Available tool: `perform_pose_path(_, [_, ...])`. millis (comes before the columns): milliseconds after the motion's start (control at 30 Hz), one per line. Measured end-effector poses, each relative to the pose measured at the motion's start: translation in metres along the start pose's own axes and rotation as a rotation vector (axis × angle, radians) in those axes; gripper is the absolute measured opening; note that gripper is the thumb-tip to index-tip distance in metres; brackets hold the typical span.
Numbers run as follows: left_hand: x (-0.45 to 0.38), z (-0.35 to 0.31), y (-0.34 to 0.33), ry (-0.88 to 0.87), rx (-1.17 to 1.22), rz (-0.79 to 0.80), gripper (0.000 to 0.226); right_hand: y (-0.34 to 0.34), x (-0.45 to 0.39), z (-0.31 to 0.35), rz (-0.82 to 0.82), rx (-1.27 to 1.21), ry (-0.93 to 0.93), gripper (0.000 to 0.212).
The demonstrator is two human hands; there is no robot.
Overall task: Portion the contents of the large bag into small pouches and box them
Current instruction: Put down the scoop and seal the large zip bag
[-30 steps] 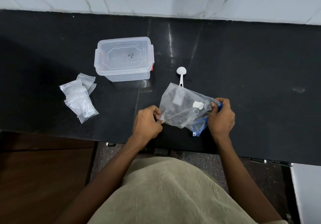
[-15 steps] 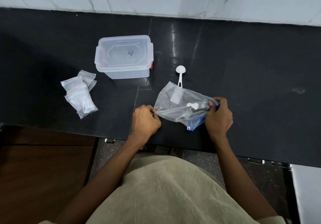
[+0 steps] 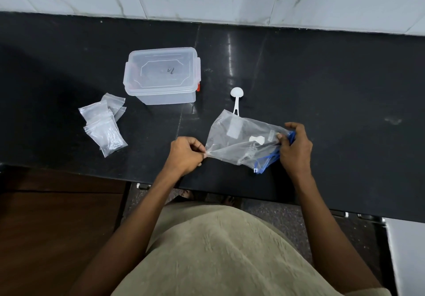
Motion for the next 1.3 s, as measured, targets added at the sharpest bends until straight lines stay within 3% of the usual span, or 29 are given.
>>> perform_pose_path(167, [0.003,-0.001,-0.009,-0.183,-0.132,-0.017,0.019,-0.001,0.007,0.0,-0.028,0.006,-0.004,0.032])
perform_pose_path(333, [0.008,0.004,-0.016,-0.26,-0.167,-0.154,0.017,0.005,0.032,0.013,-0.071,-0.235,-0.172,0.059])
perform_pose_path(500, [0.01,0.002,-0.026,-0.272,-0.202,-0.187,0.009,-0.005,0.055,0.013,0.148,-0.426,-0.365,0.069])
perform_pose_path(600, [0.009,-0.002,-0.03,-0.276,-0.306,-0.122,0.008,-0.016,0.061,0.011,0.228,-0.359,-0.415,0.061])
perform_pose_path(700, [0.012,-0.004,-0.027,-0.286,-0.375,-0.035,0.015,-0.018,0.061,0.01,0.187,-0.347,-0.46,0.053])
perform_pose_path(867, [0.009,0.0,-0.016,-0.308,-0.235,0.006,0.025,-0.01,0.055,0.013,0.173,-0.301,-0.561,0.044])
perform_pose_path(1067, [0.003,0.003,0.0,-0.079,-0.087,0.015,0.017,0.001,0.058,0.012,0.16,-0.188,-0.591,0.033])
perform_pose_path(1200, [0.008,0.003,0.01,-0.015,-0.168,-0.087,0.013,0.008,0.064,0.017,0.035,0.01,-0.499,0.026])
perform_pose_path(1300, [0.016,-0.004,0.01,-0.227,-0.168,-0.242,0.02,0.008,0.072,0.032,0.001,0.269,-0.367,0.037])
Point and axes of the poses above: each hand's wrist, its own x-axis away from the middle knuckle, its own y-axis out of the back of the hand, z = x × y, the point moved 2 cm from there along -x, towards the middle knuckle, and after that the axes turned 5 degrees about -y, right-handed, at the moved point
